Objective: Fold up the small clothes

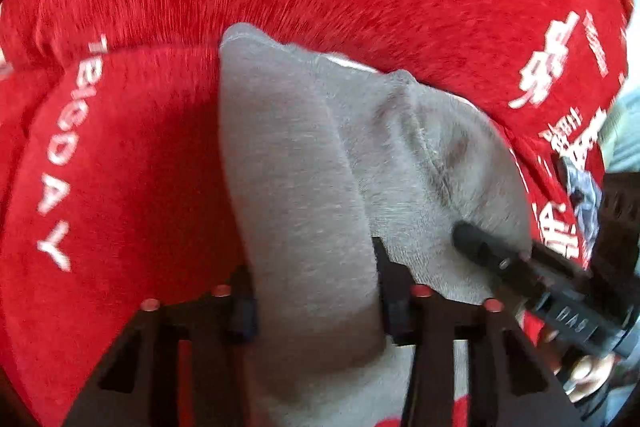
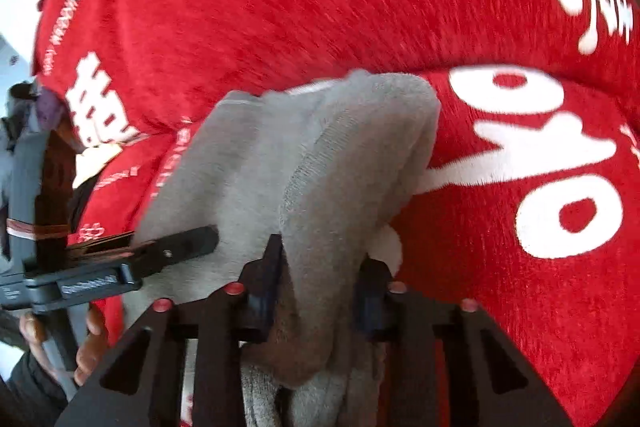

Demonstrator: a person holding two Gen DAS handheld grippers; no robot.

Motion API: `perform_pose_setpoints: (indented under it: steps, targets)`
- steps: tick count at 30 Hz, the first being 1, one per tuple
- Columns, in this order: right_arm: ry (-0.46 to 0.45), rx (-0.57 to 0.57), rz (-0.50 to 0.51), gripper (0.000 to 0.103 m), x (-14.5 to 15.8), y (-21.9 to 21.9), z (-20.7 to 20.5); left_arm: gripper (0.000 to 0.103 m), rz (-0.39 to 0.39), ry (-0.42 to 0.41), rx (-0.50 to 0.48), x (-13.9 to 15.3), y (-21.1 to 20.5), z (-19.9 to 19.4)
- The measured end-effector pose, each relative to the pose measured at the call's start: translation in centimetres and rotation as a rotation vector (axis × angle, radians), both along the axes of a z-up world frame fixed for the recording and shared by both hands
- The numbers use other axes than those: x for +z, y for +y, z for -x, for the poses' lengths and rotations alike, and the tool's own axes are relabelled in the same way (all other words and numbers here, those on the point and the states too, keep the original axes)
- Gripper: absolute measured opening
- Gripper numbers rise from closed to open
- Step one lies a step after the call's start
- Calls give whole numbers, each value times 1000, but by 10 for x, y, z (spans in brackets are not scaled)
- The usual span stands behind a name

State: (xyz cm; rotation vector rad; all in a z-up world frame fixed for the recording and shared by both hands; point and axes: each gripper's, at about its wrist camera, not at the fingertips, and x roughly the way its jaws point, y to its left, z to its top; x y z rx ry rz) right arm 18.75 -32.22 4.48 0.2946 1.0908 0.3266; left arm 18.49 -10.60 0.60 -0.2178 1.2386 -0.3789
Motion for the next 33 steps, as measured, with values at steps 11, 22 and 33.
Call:
perform_pose_setpoints:
  steps: [11,22,33]
  targets:
    - [-119,120,15,33,61,50,114,43,6,-97,-16,56,51,127]
    - [-59,124,34,42,3,61,194,69,-71,-75,57,12,74,211]
    - [-300,204,271,72,55,70,246,86,-255,-267,125,48,75,231]
